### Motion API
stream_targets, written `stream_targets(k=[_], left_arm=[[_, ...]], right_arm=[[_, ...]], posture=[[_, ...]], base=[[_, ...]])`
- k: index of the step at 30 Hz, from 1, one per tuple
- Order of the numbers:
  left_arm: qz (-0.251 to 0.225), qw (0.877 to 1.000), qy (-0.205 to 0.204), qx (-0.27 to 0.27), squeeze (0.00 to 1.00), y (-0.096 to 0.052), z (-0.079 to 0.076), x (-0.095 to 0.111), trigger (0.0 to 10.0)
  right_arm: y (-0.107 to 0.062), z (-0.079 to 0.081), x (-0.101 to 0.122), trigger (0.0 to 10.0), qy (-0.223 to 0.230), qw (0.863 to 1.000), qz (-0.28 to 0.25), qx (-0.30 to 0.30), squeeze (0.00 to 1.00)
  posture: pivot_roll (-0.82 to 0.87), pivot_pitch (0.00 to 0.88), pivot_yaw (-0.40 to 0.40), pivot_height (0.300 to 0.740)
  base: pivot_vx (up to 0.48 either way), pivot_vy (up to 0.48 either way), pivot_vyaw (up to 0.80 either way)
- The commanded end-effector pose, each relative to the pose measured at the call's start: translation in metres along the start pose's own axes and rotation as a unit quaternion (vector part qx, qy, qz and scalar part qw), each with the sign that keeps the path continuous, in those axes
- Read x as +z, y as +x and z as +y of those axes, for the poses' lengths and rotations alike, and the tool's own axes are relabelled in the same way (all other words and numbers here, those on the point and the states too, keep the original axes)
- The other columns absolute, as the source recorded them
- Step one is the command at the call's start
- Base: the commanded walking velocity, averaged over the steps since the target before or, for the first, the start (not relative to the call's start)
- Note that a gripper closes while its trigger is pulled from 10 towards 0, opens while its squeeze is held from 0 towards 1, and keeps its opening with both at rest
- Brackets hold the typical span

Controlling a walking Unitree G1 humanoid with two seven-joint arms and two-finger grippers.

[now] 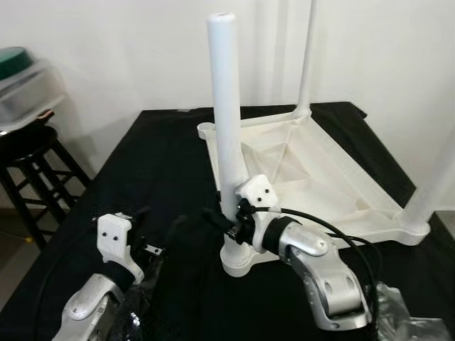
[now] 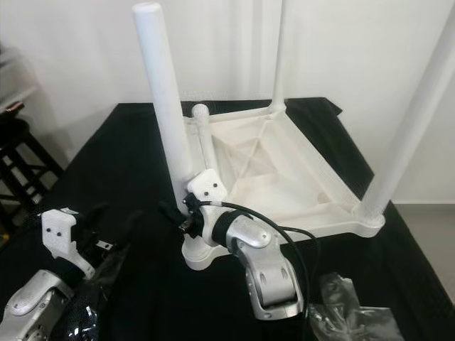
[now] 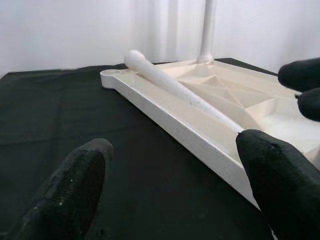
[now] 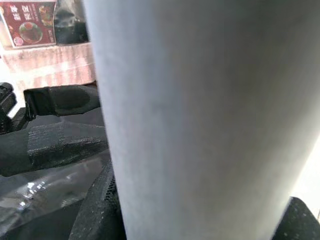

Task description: Building children table

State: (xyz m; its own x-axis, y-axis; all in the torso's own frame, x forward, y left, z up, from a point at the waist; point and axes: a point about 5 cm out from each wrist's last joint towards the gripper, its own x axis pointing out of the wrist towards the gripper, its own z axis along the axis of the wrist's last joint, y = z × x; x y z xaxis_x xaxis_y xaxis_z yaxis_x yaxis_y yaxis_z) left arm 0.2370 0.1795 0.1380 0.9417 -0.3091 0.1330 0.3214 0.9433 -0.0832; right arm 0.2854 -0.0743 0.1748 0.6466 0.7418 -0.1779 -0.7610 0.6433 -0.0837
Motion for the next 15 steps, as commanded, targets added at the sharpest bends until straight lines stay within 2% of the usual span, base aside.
stream_targets(k=[1, 2, 3, 5, 7, 10, 11, 14, 15], left_arm=[[0.003, 1.000, -0.002, 0.004, 0.00, 0.000, 0.002, -0.002, 10.0], [0.001, 1.000, -0.003, 0.008, 0.00, 0.001, 0.002, -0.003, 10.0], [0.001, 1.000, -0.004, 0.010, 0.00, 0.001, 0.002, -0.003, 10.0], [0.001, 1.000, -0.004, 0.010, 0.00, 0.001, 0.002, -0.003, 10.0], [0.000, 1.000, -0.005, 0.009, 0.00, 0.003, 0.002, -0.004, 10.0], [0.000, 1.000, -0.005, 0.007, 0.00, 0.004, 0.001, -0.004, 10.0], [0.000, 1.000, -0.006, 0.006, 0.00, 0.004, 0.000, -0.005, 10.0], [0.000, 1.000, -0.006, 0.006, 0.00, 0.004, 0.000, -0.005, 10.0], [0.000, 1.000, -0.006, 0.006, 0.00, 0.004, -0.001, -0.005, 10.0]], right_arm=[[-0.005, -0.013, -0.036, 10.0, 0.031, 0.994, 0.101, -0.040, 0.00], [-0.001, -0.018, -0.027, 10.0, 0.041, 0.995, 0.088, -0.022, 0.00], [0.004, -0.020, -0.012, 10.0, 0.060, 0.997, 0.054, 0.011, 1.00], [0.004, -0.020, -0.012, 10.0, 0.060, 0.997, 0.054, 0.011, 1.00], [0.007, -0.029, 0.012, 10.0, 0.051, 0.993, -0.008, 0.104, 1.00], [0.005, -0.040, 0.020, 10.0, 0.001, 0.982, -0.033, 0.186, 1.00], [0.004, -0.043, 0.018, 10.0, -0.009, 0.976, -0.028, 0.215, 0.18], [0.003, -0.045, 0.016, 10.0, -0.015, 0.972, -0.024, 0.234, 0.18], [0.004, -0.049, 0.018, 10.0, -0.004, 0.966, -0.028, 0.256, 0.00]], posture=[[-0.08, 0.055, 0.038, 0.740], [-0.08, 0.046, 0.039, 0.740], [-0.07, 0.043, 0.037, 0.740], [-0.07, 0.043, 0.037, 0.740], [-0.07, 0.034, 0.033, 0.740], [-0.07, 0.031, 0.033, 0.740], [-0.06, 0.025, 0.023, 0.740], [-0.06, 0.025, 0.023, 0.740], [-0.05, 0.028, 0.019, 0.740]], base=[[0.000, 0.000, 0.00], [0.000, 0.000, 0.00], [0.000, 0.000, 0.00], [0.000, 0.000, 0.00], [0.000, 0.000, 0.00], [0.000, 0.000, 0.00], [0.000, 0.000, 0.00], [0.000, 0.000, 0.00], [0.000, 0.000, 0.00]])
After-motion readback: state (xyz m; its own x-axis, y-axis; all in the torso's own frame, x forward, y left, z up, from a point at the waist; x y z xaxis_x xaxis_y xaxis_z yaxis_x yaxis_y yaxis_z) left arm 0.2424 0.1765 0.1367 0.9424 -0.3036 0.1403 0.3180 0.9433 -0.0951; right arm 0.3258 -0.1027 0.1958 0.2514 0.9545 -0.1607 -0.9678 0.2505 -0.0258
